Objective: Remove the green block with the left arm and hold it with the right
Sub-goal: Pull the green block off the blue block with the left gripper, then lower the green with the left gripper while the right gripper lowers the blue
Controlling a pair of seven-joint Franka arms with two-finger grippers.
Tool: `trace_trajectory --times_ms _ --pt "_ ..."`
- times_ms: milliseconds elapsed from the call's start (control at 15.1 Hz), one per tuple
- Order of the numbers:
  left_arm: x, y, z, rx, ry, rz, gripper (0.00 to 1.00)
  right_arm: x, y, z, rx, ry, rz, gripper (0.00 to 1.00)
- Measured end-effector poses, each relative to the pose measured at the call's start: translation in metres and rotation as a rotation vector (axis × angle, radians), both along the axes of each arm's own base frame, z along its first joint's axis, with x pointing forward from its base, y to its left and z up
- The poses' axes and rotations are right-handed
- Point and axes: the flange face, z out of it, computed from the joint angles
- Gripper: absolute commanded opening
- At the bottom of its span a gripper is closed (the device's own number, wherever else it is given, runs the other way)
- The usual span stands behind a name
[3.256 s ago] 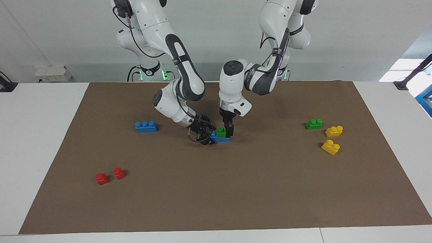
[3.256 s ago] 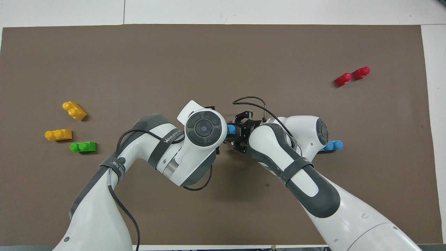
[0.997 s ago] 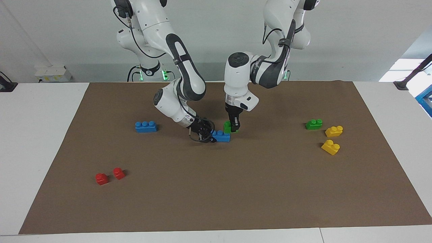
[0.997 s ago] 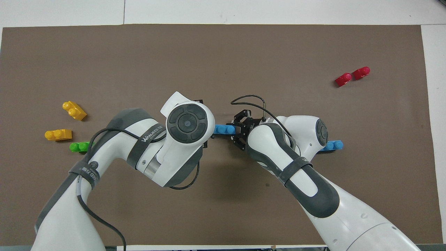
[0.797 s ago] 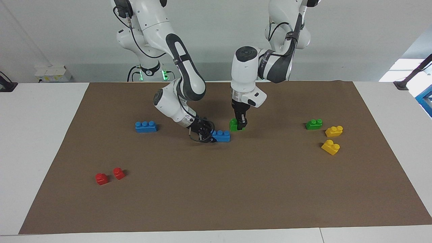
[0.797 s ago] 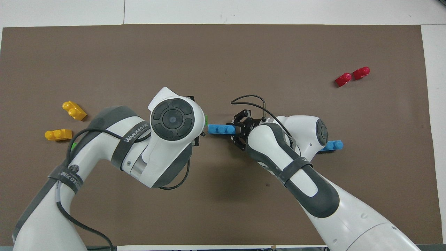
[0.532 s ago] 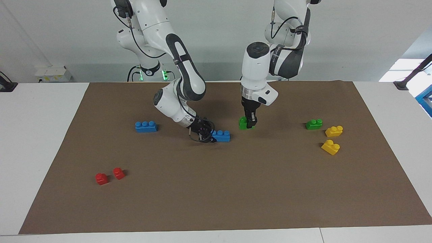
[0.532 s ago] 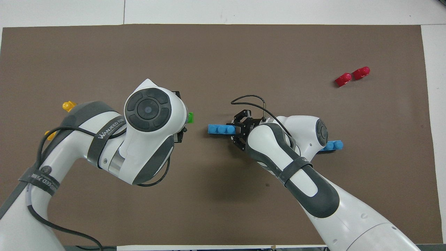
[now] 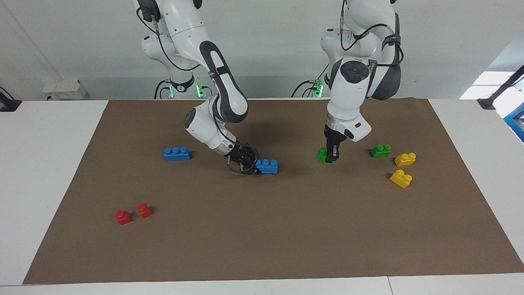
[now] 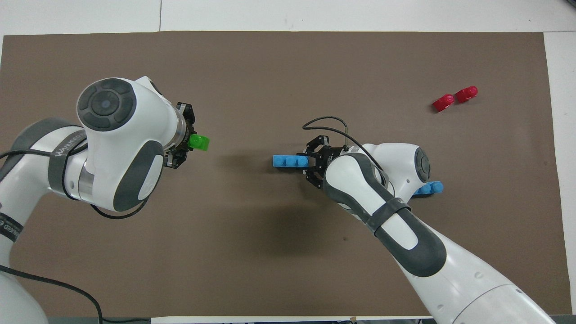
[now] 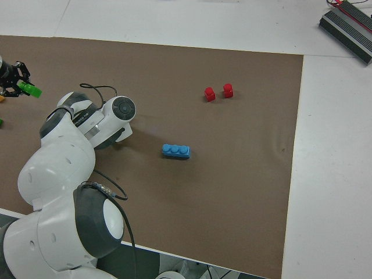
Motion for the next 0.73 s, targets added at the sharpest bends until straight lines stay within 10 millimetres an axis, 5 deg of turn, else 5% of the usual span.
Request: trace_trajectory --times_ms 332,532,731 --pt "0.009 0.05 -0.015 -0.011 0.043 -0.189 0.0 0.05 -0.121 0.038 -0.006 0.01 0.067 0.0" --pt "0.009 0.078 -0.027 -0.004 0.066 -0.273 0.0 0.056 -0.198 0.044 -0.002 0.039 0.092 0.0" --pt "0.009 0.1 -0.039 -0.003 0.068 -0.313 0.0 0.049 -0.251 0.037 0.016 0.057 0.108 0.0"
